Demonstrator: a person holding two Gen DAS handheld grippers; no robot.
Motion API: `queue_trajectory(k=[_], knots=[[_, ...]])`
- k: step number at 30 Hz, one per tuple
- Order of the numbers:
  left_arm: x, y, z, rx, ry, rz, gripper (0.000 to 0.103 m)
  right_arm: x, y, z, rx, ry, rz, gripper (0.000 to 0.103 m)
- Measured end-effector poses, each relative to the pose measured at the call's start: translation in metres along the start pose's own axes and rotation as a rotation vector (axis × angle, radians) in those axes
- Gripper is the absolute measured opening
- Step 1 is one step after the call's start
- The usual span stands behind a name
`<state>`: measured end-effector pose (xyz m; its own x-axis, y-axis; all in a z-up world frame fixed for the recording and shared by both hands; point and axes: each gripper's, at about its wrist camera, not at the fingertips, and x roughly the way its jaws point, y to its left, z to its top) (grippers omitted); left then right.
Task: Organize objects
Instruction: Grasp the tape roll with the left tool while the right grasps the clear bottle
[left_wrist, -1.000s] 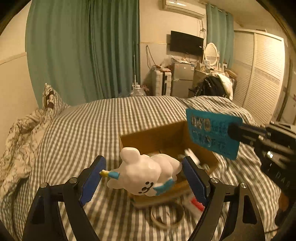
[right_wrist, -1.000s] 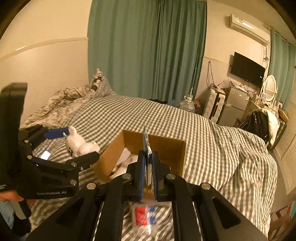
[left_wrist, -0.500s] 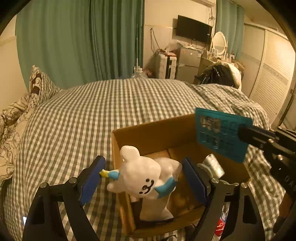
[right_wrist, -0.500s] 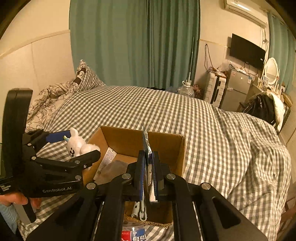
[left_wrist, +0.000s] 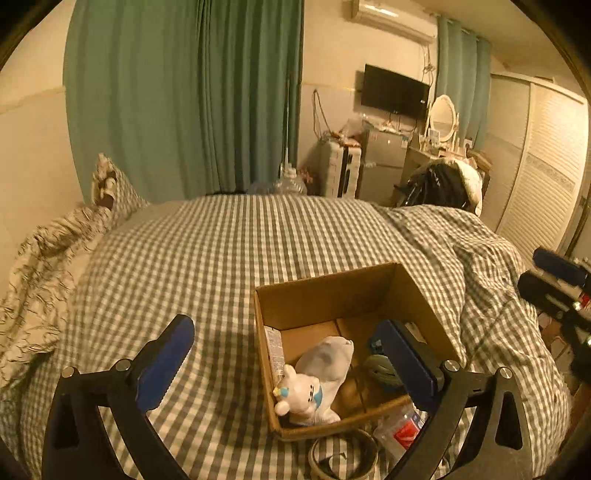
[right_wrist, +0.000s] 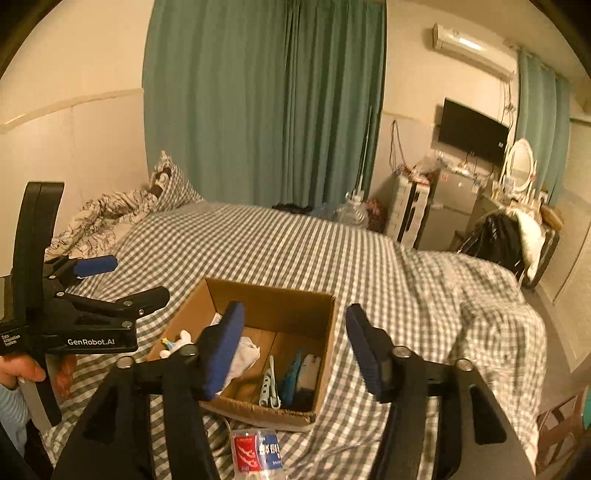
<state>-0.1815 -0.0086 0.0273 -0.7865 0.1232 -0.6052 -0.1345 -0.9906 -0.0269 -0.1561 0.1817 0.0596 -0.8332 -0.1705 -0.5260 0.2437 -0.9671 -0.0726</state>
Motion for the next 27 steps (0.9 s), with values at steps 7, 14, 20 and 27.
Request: queue_trajectory(k=[7,14,20,27], knots=[[-0.028,-0.004,-0.028,0.032,-0.014,0.009,0.103,-0.041,0.01,-0.01,-0.03,-0.027,-0.016,0.077],[-0.015,-0.007,-0.083,0.027,0.028,0.027,0.103,-0.025,0.016,-0.058,-0.014,0.034,0.001,0.078],[0.019,-0.014,-0.127,0.004,0.15,0.009,0.103,0.015,0.017,-0.116,-0.003,0.146,-0.003,0.078],[0.038,-0.036,-0.157,0.054,0.195,-0.011,0.103,0.041,0.005,-0.157,0.056,0.232,0.027,0.078]])
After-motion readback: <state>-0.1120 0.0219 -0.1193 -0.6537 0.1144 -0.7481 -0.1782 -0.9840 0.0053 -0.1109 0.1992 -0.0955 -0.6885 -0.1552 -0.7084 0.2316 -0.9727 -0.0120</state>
